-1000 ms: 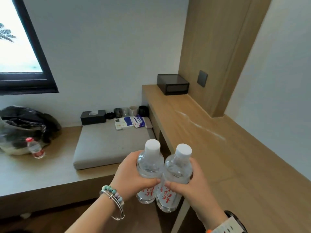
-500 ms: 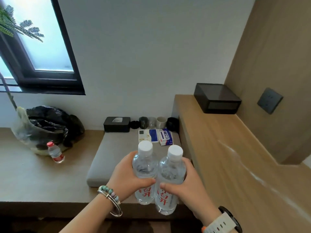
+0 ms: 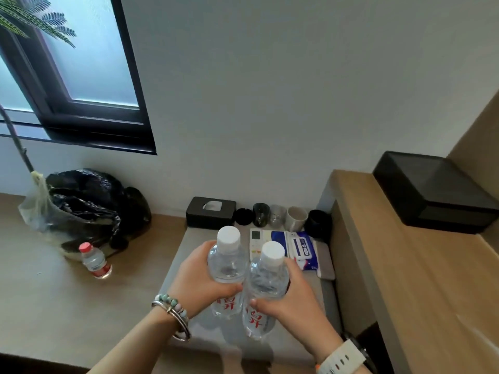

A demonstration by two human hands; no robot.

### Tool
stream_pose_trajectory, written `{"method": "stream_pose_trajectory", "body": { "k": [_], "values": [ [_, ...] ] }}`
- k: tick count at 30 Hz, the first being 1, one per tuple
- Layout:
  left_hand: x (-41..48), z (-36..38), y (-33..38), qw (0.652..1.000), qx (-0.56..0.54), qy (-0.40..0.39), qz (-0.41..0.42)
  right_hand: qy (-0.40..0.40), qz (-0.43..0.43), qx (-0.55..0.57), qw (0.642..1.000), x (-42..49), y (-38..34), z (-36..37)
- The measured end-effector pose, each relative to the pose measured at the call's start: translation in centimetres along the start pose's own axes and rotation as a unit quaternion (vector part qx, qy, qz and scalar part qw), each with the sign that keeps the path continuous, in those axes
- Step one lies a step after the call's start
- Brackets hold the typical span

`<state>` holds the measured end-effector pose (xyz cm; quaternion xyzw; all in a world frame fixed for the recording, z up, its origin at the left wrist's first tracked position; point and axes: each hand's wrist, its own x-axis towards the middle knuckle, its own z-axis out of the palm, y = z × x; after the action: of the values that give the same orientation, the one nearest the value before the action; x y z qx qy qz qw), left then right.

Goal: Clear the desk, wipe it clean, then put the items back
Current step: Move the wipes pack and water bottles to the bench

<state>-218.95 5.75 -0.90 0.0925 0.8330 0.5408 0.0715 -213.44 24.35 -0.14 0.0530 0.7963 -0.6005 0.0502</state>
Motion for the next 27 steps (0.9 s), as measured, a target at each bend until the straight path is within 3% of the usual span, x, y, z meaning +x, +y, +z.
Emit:
{"method": "stream_pose_trajectory", "body": {
  "k": [11, 27],
  "values": [
    [16.4, -5.7, -5.4, 0.997, 0.062, -0.021, -0.04, 0.048, 0.06, -0.038, 0.996, 17.8, -0.8, 5.1],
    [31.4, -0.6, -15.3, 0.979, 0.136, -0.013, -0.149, 0.031, 0.156, -0.13, 0.979, 35.6, 7.8, 5.5]
  ]
}}
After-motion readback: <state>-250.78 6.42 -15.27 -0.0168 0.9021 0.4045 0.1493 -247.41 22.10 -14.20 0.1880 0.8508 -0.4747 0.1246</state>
